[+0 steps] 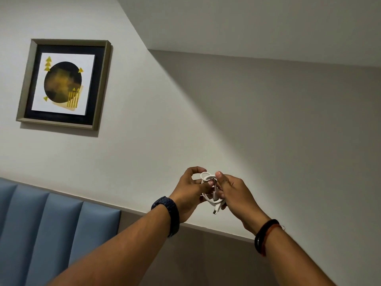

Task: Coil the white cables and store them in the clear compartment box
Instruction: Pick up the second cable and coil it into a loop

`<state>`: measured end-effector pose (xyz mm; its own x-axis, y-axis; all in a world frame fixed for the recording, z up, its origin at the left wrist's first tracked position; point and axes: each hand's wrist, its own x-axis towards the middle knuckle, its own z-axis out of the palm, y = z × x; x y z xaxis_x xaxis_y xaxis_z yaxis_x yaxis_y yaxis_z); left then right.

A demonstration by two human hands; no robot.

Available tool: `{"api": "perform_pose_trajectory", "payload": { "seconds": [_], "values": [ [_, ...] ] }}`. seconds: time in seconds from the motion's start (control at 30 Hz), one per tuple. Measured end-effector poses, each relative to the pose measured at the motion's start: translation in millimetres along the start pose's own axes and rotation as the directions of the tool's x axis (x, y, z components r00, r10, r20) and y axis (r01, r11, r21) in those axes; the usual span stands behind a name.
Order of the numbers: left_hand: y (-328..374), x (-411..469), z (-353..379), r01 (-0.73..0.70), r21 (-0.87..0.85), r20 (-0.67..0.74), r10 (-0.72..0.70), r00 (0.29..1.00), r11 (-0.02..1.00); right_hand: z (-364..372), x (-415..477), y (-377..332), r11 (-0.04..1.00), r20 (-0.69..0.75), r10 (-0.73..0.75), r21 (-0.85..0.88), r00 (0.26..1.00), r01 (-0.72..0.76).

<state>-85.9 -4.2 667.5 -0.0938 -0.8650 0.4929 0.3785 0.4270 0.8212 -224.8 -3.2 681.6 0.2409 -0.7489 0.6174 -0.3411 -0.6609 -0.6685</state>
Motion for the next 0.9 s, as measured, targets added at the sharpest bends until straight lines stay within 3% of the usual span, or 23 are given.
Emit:
{"api": "perform_pose_trajectory", "payload": {
  "seconds": [0.1,0.3,0.5,0.77,0.9],
  "values": [
    [-1,0,-3,0.0,-0.02,0.092,0.002,0.996,1.0,-1,-1,3,1.0,0.005,0.007,0.006,1.0,-0.007],
    [-4,3,-9,-0.046,-0.002,0.032,0.046,0.998,0.999,-2,-3,8,0.998,0.008,-0.012,-0.062,1.0,0.012],
    [-15,-2,-17,-0.01,-0.036,0.066,0.013,0.998,0.999,-5,-4,20,0.971,0.012,-0.045,-0.234,0.999,0.047],
    [-22,3,-18,-0.017,-0.128,0.084,0.028,0.996,0.992,-4,1,35,0.961,-0.017,-0.064,-0.269,0.998,0.057],
    [-23,2,-17,0.056,-0.107,0.117,-0.043,0.992,0.993,-4,3,41,0.944,-0.015,-0.06,-0.325,0.998,0.051]
  ]
}}
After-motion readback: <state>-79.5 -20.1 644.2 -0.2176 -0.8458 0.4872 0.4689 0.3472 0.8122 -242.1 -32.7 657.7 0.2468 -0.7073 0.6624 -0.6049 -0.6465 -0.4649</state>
